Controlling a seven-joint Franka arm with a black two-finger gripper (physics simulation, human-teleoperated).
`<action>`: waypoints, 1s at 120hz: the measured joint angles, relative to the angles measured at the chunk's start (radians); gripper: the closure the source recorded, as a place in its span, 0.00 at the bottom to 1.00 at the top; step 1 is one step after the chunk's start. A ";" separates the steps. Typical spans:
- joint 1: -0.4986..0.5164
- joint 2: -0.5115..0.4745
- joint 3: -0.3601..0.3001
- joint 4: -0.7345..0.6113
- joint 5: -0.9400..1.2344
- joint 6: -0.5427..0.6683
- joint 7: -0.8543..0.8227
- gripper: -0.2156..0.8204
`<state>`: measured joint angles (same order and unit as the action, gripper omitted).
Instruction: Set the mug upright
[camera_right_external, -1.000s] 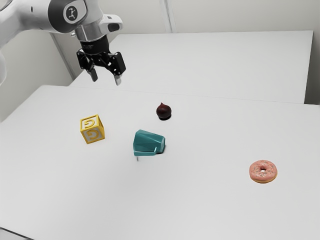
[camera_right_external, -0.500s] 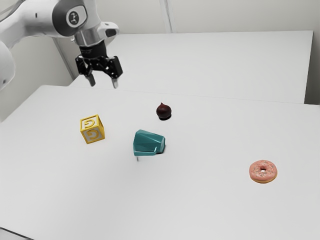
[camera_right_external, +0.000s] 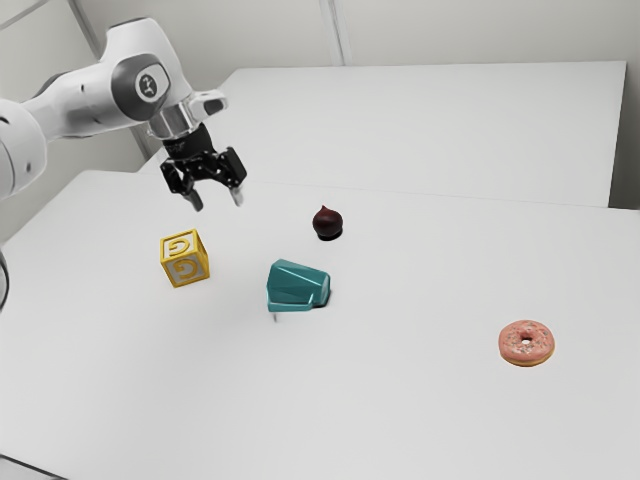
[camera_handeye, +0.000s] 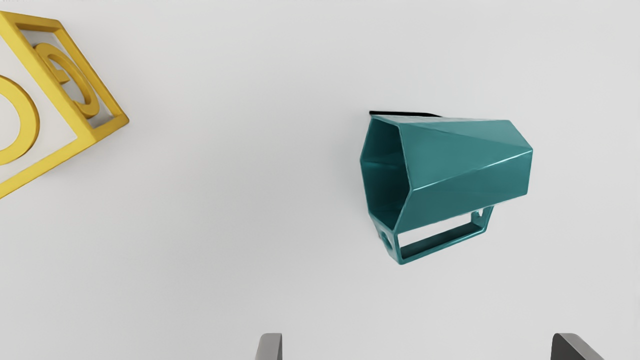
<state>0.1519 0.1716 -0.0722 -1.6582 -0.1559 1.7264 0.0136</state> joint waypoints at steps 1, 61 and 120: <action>0.001 0.000 0.000 -0.006 -0.005 0.006 0.002 0.23; 0.061 0.053 0.000 -0.231 -0.386 0.302 0.187 0.23; 0.061 0.101 -0.001 -0.345 -0.695 0.396 0.420 0.23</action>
<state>0.2133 0.2725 -0.0735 -2.0033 -0.8508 2.1228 0.4334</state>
